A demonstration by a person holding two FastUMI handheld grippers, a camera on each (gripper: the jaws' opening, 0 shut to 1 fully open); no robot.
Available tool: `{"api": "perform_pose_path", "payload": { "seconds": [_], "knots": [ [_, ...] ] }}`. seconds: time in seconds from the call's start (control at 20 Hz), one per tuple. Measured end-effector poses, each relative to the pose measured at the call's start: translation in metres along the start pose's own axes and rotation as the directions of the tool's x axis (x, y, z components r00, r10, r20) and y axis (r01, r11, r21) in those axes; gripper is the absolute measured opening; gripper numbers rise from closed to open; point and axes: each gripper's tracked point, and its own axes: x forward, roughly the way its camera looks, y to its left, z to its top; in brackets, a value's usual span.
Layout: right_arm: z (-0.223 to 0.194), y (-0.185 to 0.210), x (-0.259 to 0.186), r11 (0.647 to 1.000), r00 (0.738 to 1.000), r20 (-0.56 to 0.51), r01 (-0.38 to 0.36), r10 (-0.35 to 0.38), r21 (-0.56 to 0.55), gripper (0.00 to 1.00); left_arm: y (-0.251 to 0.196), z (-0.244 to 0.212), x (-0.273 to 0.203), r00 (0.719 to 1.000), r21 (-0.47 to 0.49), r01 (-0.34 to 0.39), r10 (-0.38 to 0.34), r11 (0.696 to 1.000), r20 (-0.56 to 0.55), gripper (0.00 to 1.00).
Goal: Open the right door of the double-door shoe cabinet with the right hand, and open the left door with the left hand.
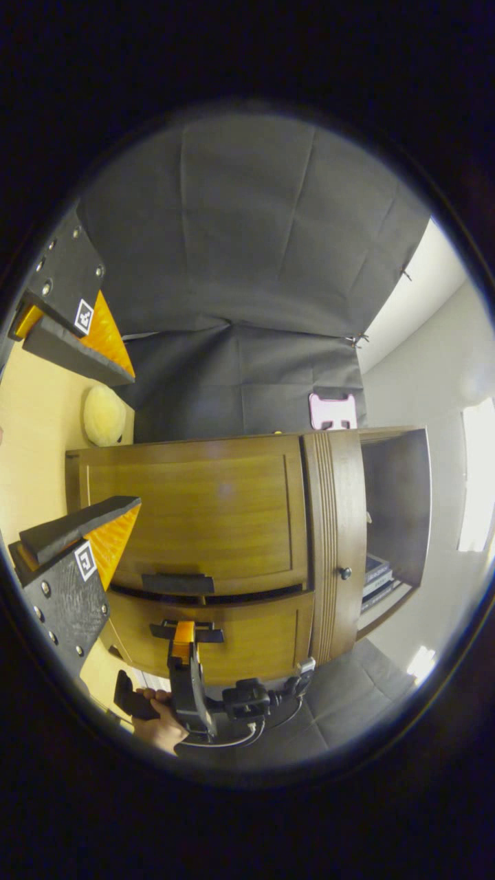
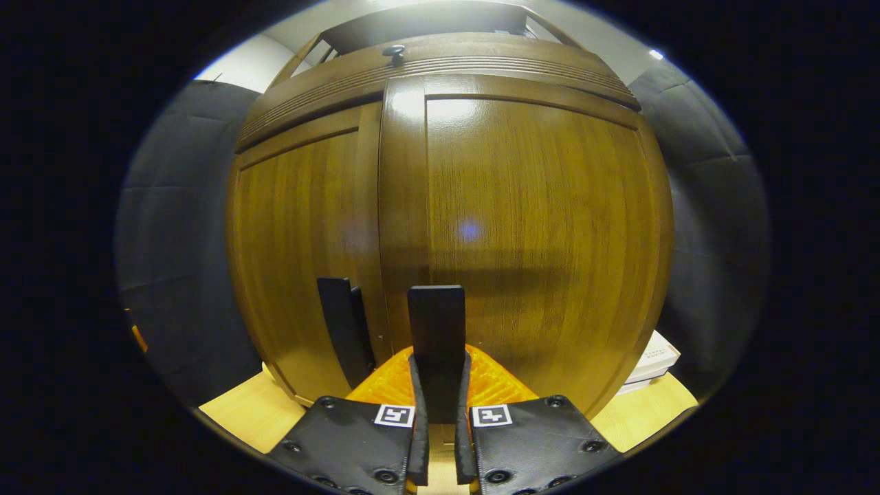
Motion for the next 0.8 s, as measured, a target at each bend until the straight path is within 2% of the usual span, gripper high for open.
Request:
{"api": "perform_pose_path", "payload": {
  "seconds": [0.35, 0.4, 0.6, 0.8],
  "knots": [
    [-0.007, -0.012, -0.049, 0.999, 0.999, -0.002, -0.045, 0.045, 0.008, 0.13, -0.015, 0.019, -0.020, 0.999, 0.001, 0.035, -0.035, 0.999, 0.017, 0.90],
    [-0.008, -0.014, -0.057, 0.999, 0.999, -0.003, -0.048, 0.048, 0.009, 0.17, -0.019, 0.024, -0.025, 0.999, 0.002, 0.042, -0.042, 0.999, 0.021, 0.90],
    [-0.012, -0.031, -0.090, 0.999, 0.999, -0.005, -0.046, 0.046, 0.008, 0.17, -0.031, 0.039, -0.037, 0.996, 0.000, 0.081, -0.080, 0.997, 0.033, 0.91],
    [-0.015, -0.053, -0.120, 0.999, 0.999, -0.007, -0.031, 0.031, 0.023, 0.17, -0.049, 0.042, -0.024, 0.990, 0.003, 0.134, -0.134, 0.991, 0.049, 0.91]
  ]
}}
